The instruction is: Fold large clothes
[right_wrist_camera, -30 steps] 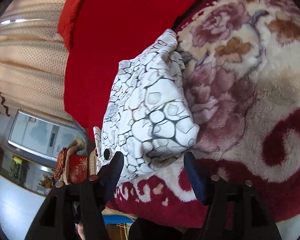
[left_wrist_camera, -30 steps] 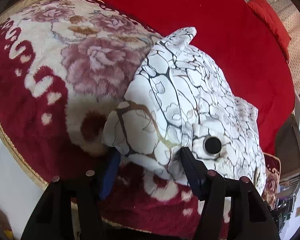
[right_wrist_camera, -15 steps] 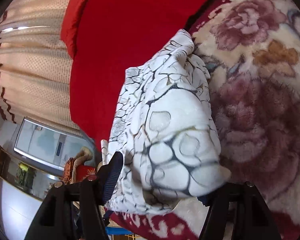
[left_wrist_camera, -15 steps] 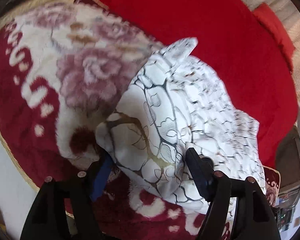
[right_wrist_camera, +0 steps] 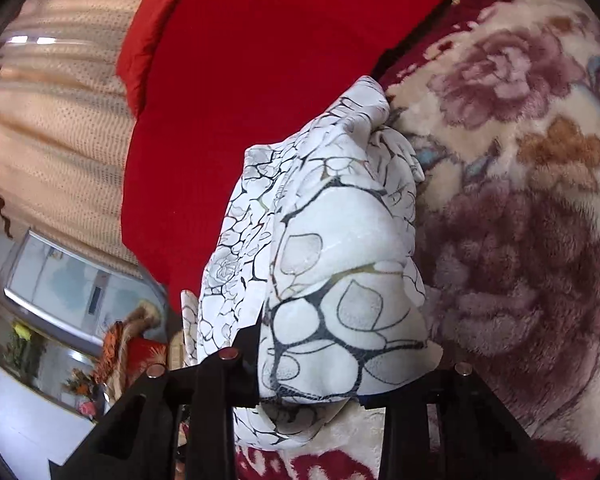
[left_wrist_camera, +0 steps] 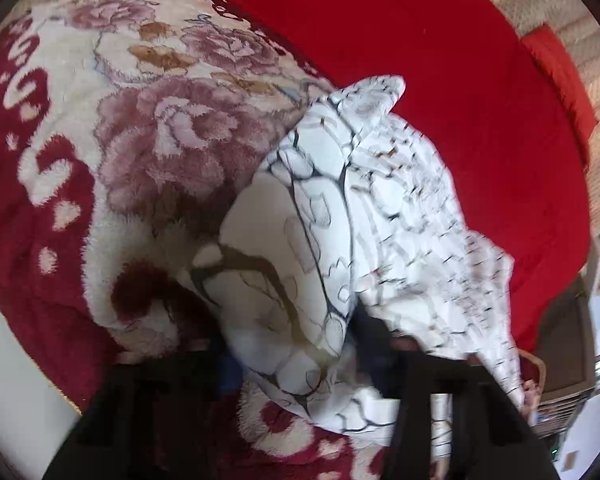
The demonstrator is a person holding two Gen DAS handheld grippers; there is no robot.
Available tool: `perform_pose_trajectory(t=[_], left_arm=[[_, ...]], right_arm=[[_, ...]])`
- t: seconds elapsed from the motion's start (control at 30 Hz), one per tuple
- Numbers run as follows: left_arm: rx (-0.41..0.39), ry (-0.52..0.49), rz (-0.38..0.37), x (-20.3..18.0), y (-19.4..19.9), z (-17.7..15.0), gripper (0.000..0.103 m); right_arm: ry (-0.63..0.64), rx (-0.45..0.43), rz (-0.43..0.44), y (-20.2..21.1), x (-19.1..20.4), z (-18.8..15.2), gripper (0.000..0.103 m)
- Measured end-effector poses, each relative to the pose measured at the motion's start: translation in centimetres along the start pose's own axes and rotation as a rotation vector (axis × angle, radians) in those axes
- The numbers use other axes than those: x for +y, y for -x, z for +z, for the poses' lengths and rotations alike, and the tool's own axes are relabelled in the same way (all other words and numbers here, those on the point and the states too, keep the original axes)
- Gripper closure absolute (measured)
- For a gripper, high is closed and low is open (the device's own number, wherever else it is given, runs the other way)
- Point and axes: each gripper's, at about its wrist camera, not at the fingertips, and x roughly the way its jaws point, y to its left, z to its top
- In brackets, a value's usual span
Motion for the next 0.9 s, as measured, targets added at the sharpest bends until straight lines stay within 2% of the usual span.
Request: perform_pose_trajectory(t=[0.03, 0.1, 0.17, 0.27, 0.33, 0.4, 0.47, 0.5, 0.53, 0.57, 0.67, 0.8, 0.83, 0.87, 0.9], left_arm=[[-0.008, -0.01, -0.012, -0.2, 0.3, 0.1, 0.078], [-0.031, -0.061, 0.001, -1.3, 1.1, 0.0, 0.082], [-0.062, -0.118, 0.018, -2.4, 2.5, -0.5, 0.084], [-0.121, -0.196, 0.012, -3.4, 4.2, -1.5, 0.085], [-0.105, -0.18, 0.007, -2.7, 4.3, -2.2, 0.085], [-0.063, -0.191, 0.043, -2.1, 3.0, -2.2, 0.082], [-0.006, -0.15, 0.061, -1.2, 1.2, -1.7, 0.07], [0.011, -0.139, 0.072, -0.8, 0.9, -1.5, 0.058], [0.018, -0.135, 0.092, -0.5, 0.9, -1.3, 0.044], [0.018, -0.125, 0.105, -0.1, 1.2, -1.1, 0.04], [0.029, -0.095, 0.086, 0.9, 2.4, -0.5, 0.038], [0.003, -0.095, 0.098, 2.0, 5.0, 0.0, 0.038], [-0.023, -0.096, 0.124, 2.3, 6.0, 0.2, 0.038], [-0.053, -0.102, 0.152, 2.4, 6.9, 0.2, 0.038], [-0.091, -0.116, 0.179, 2.5, 7.9, 0.2, 0.038]], right_arm=[[0.042, -0.017, -0.018, 0.3, 0.7, -0.1, 0.074], [0.138, -0.061, -0.072, 0.9, 2.2, -0.7, 0.078], [0.213, -0.099, -0.119, 1.6, 3.5, -1.4, 0.081], [0.258, -0.153, -0.123, 3.1, 4.3, -2.3, 0.085], [0.265, -0.175, -0.132, 3.9, 4.1, -2.7, 0.086], [0.26, -0.161, -0.148, 4.1, 3.1, -3.0, 0.086], [0.229, -0.115, -0.172, 3.2, 1.7, -2.8, 0.085], [0.194, -0.077, -0.173, 2.6, 0.9, -2.6, 0.08], [0.17, -0.051, -0.172, 2.4, 0.5, -2.4, 0.079], [0.159, -0.04, -0.168, 2.4, 0.3, -2.2, 0.076], [0.101, 0.012, -0.148, 3.0, -0.1, -1.3, 0.067], [0.044, 0.051, -0.118, 5.2, -1.1, -0.8, 0.066], [0.038, 0.048, -0.121, 5.8, -1.2, -0.8, 0.06], [0.039, 0.016, -0.147, 7.1, -1.5, -0.6, 0.041], [0.04, -0.027, -0.173, 8.6, -1.6, -0.8, 0.036]])
